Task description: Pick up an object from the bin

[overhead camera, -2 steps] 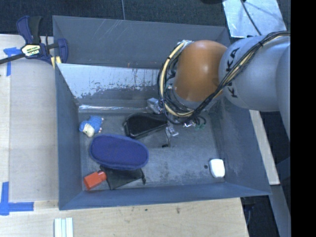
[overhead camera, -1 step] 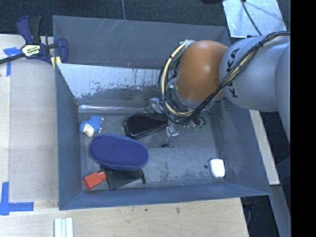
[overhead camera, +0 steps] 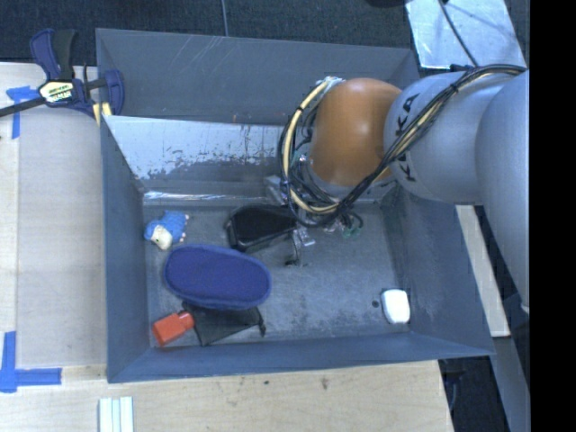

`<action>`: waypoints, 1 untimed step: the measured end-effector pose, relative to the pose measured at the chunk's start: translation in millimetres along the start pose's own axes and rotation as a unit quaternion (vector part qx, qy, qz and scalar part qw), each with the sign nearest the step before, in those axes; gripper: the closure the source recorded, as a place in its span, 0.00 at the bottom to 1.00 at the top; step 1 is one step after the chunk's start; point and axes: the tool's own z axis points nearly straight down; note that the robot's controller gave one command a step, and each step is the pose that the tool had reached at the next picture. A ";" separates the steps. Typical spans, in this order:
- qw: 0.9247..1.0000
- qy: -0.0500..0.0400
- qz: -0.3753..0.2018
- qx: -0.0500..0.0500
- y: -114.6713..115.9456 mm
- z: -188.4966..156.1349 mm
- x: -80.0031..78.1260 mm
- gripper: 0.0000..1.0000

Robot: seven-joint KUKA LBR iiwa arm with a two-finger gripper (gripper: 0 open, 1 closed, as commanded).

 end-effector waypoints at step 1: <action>0.978 -0.006 -0.206 0.003 4.3 -3.8 17.0 0.00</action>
Offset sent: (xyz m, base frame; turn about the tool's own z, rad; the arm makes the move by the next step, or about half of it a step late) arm -0.0283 0.0006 -0.0065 -0.4224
